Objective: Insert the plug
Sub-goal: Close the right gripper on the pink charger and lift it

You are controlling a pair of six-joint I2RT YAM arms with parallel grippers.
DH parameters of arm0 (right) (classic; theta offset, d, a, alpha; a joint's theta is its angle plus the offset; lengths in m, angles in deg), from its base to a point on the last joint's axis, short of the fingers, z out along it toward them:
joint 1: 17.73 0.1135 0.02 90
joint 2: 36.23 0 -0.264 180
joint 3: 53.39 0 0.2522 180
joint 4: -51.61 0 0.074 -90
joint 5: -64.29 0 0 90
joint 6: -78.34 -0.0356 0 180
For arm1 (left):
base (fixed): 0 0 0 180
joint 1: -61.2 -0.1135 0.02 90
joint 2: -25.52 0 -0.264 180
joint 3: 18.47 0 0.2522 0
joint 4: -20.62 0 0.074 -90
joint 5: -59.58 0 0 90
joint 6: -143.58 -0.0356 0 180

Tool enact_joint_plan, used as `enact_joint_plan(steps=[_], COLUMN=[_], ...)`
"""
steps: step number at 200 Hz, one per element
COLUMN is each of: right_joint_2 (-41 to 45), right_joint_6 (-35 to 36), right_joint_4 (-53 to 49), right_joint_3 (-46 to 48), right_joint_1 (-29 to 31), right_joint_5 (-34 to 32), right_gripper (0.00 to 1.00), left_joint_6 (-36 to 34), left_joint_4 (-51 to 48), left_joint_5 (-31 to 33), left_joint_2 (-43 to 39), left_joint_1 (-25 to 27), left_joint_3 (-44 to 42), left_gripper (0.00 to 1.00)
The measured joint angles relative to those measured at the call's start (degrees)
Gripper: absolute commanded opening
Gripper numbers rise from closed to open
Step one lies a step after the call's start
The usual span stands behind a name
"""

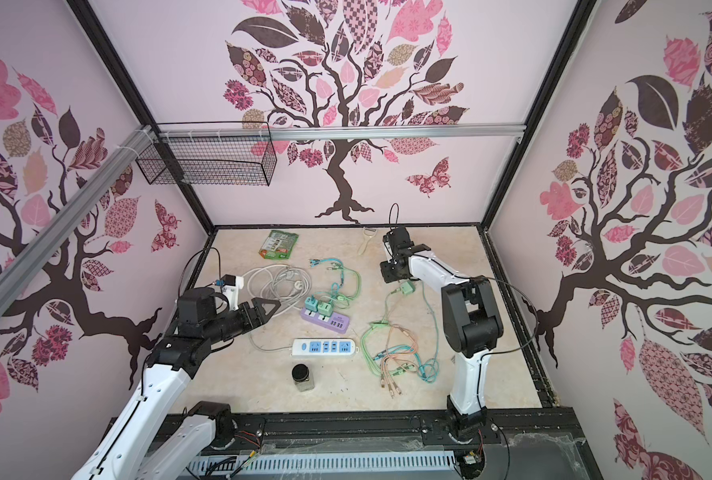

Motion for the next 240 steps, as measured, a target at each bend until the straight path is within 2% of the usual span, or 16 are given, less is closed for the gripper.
enact_joint_plan(steps=[58, 95, 133, 193, 240], right_joint_2=[16.39, 25.27, 29.31, 36.41, 41.18], right_joint_6=[0.07, 1.07, 4.17, 8.5, 9.75], right_joint_4=[2.1, 3.45, 4.0, 6.34, 7.96], right_joint_3=[3.96, 8.0, 9.07, 18.18, 21.73], right_joint_1=[0.26, 2.89, 8.92, 15.13, 21.24], right_joint_5=[4.44, 7.15, 8.41, 12.52, 13.92], right_gripper=[0.26, 0.25, 0.23, 0.24, 0.24], left_joint_6=[0.55, 1.2, 2.73, 4.02, 5.01], left_joint_4=[2.08, 2.6, 4.81, 6.25, 8.52], left_joint_5=[-3.93, -6.4, -9.57, -14.62, -16.46], left_joint_2=[2.49, 2.78, 3.54, 4.79, 7.32], left_joint_1=[0.0, 0.0, 0.11, 1.2, 7.21], left_joint_3=[0.98, 1.95, 3.87, 7.15, 10.62], left_gripper=[0.78, 0.78, 0.78, 0.79, 0.78])
